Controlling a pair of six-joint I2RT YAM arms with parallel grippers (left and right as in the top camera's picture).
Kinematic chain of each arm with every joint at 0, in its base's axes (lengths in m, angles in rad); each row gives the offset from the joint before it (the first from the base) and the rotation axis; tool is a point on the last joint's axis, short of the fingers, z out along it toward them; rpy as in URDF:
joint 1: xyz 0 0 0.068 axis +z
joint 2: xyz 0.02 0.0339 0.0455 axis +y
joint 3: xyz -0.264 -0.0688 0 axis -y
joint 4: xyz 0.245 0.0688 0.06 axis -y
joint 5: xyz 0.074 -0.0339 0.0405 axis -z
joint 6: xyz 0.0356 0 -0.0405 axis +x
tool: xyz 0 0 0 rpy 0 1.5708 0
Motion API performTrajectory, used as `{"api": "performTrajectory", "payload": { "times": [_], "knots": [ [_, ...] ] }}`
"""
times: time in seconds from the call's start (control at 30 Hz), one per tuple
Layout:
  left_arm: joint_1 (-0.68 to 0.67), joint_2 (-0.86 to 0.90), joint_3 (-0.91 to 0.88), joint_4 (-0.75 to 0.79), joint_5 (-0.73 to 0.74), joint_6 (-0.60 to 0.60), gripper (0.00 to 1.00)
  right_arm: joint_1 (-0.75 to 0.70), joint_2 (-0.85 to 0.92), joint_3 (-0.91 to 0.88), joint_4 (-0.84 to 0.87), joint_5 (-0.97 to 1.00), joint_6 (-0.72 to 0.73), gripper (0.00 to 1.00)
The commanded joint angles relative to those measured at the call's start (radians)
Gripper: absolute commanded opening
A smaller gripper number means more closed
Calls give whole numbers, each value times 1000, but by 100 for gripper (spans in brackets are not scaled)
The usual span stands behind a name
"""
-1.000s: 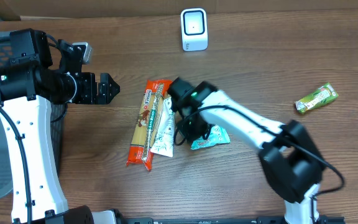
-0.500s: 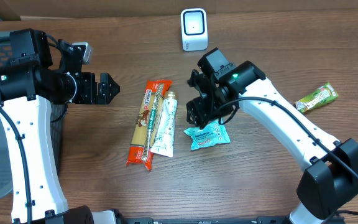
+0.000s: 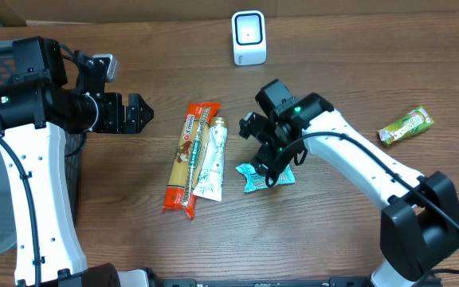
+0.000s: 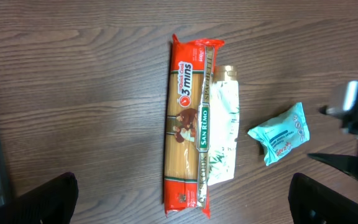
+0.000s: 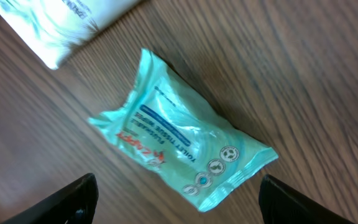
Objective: Scan the item barcode
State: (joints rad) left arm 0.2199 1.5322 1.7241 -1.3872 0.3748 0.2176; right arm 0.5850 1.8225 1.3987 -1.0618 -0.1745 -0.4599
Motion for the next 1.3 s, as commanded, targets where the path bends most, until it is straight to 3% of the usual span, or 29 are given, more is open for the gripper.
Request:
{"api": "performTrajectory", "payload": {
  "times": [0.0,0.27,0.7,0.97,1.27],
  "knots": [
    [-5,1,13,1,10,22,100,5,2,-58,44,37,-126,83],
    [-5,1,13,1,10,22,100,5,4,-207,243,40,-178,89],
    [-5,1,13,1,10,22,100,5,4,-354,396,40,-180,89],
    [-4,1,13,1,10,22,100,4,8,-388,428,54,-155,58],
    [-5,1,13,1,10,22,100,5,8,-383,420,35,74,38]
  ]
}}
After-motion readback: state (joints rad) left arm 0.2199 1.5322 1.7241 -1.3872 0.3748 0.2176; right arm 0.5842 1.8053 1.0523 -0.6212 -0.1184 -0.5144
